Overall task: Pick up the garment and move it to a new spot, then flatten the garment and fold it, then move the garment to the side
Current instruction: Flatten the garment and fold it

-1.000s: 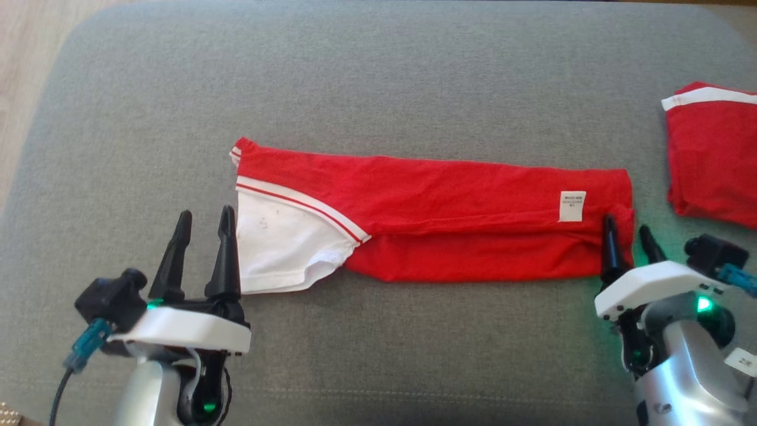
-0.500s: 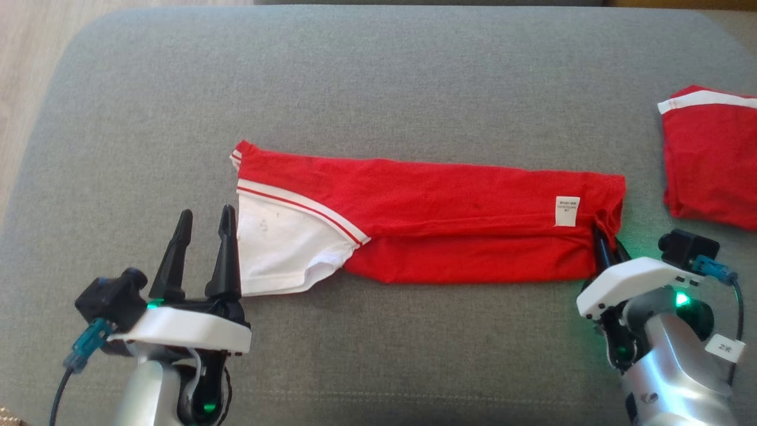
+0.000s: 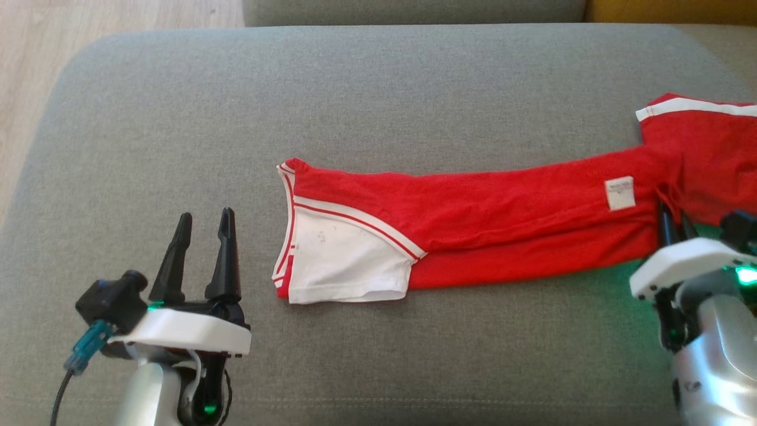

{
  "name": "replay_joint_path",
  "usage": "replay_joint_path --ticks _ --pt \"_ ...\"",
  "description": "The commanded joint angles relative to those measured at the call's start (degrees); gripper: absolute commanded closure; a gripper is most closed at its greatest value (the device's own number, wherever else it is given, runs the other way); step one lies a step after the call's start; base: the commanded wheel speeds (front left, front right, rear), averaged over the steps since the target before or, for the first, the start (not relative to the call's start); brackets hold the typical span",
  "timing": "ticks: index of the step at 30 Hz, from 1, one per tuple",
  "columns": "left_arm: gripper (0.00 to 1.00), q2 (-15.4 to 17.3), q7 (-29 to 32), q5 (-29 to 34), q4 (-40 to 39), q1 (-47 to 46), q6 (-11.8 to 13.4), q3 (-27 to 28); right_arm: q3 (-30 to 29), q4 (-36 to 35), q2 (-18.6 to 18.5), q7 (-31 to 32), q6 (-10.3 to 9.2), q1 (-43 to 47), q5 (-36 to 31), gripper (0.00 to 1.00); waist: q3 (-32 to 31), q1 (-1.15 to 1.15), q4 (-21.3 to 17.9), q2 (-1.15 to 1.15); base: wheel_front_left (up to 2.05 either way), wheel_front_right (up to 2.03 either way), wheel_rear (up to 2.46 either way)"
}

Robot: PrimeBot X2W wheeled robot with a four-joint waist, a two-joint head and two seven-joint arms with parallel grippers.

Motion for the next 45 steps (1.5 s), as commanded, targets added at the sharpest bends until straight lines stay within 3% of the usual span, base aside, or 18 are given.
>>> replay_joint_path --ticks 1,10,16,21,30,45 --pt "0.0 0.2 -0.7 -0.6 -1.7 -1.5 0.2 1.5 1.4 -3.7 0.6 0.7 0.37 -0.9 -0.8 1.0 -0.3 0.0 0.0 0.0 0.0 0.0 0.0" --pt "0.0 0.2 -0.7 -2.0 -1.2 -0.5 1.0 1.2 9.8 -19.2 5.0 9.0 0.37 2.9 3.6 1.0 -2.9 0.0 0.8 0.0 0.0 0.0 0.0" --pt "0.0 0.2 -0.7 -2.6 -1.4 0.0 1.5 1.1 17.8 -27.6 6.2 14.0 0.37 5.3 11.0 1.0 -3.9 0.0 1.3 0.0 0.0 0.0 0.0" --pt "0.0 0.2 -0.7 -3.0 -1.6 0.4 1.6 0.5 26.2 -30.8 6.2 14.4 0.37 6.0 20.1 1.0 -3.9 0.0 2.7 0.0 0.0 0.0 0.0" --pt "0.0 0.2 -0.7 -4.0 -1.4 0.6 1.9 0.0 36.9 -26.5 6.3 10.0 0.37 3.1 29.3 1.0 -3.7 0.0 5.8 0.0 0.0 0.0 0.0" --pt "0.0 0.2 -0.7 -5.5 -0.6 -0.8 1.8 -2.0 53.6 -6.7 6.3 -4.4 0.37 -10.7 48.4 1.0 0.6 0.0 12.7 0.0 0.0 0.0 0.0"
